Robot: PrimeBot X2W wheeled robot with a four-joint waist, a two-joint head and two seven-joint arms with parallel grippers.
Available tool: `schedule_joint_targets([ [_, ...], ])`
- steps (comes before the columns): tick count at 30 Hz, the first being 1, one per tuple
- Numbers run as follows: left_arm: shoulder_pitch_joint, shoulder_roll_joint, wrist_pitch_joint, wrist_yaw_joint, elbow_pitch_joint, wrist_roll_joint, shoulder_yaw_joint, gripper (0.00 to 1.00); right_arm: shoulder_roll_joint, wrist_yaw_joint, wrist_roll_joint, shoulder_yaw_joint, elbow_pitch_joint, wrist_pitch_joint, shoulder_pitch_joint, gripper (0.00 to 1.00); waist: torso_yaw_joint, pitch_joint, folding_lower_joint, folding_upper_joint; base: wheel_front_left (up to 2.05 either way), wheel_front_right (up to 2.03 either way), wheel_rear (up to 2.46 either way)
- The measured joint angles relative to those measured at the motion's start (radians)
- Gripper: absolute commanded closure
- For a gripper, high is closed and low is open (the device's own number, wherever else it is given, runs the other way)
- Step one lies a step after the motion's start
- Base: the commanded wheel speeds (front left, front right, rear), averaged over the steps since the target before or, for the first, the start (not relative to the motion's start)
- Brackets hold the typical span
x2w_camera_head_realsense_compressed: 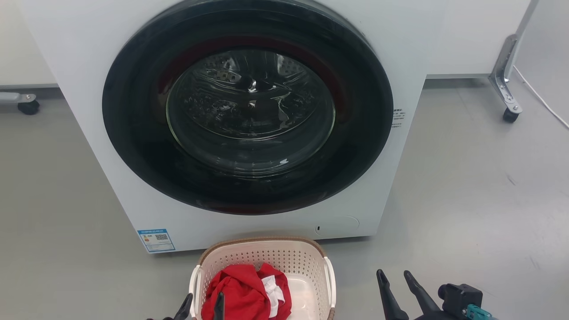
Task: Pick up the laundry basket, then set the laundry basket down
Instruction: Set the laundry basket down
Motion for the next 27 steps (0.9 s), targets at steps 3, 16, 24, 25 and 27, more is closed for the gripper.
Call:
schedule_joint_targets([
  [3,0.032,0.001,0.000,0.001,-0.051,0.032,0.015,0.00,-0.004,-0.001,-0.046,-0.035,-0.059,0.000,0.043,0.00,-0.001,-0.002,0.0000,0.0000,0.00,0.00,0.00],
  [16,0.124,0.000,0.000,0.009,-0.204,0.105,0.112,0.00,0.001,-0.001,-0.234,-0.229,-0.239,0.000,0.180,0.00,-0.004,-0.008,0.0002,0.0001,0.00,0.00,0.00],
  [24,0.157,-0.006,0.000,0.010,-0.263,0.152,0.169,0.00,0.035,-0.001,-0.330,-0.306,-0.334,0.000,0.237,0.00,0.000,-0.011,0.0001,0.0001,0.00,0.00,0.00],
  [25,0.161,-0.008,0.000,0.010,-0.265,0.156,0.175,0.00,0.038,-0.001,-0.341,-0.312,-0.342,0.000,0.241,0.00,0.001,-0.011,0.0001,0.0001,0.00,0.00,0.00],
  [27,0.162,-0.011,0.000,0.010,-0.272,0.163,0.185,0.00,0.046,-0.001,-0.357,-0.323,-0.359,0.000,0.250,0.00,0.002,-0.011,0.0002,0.0001,0.00,0.00,0.00],
])
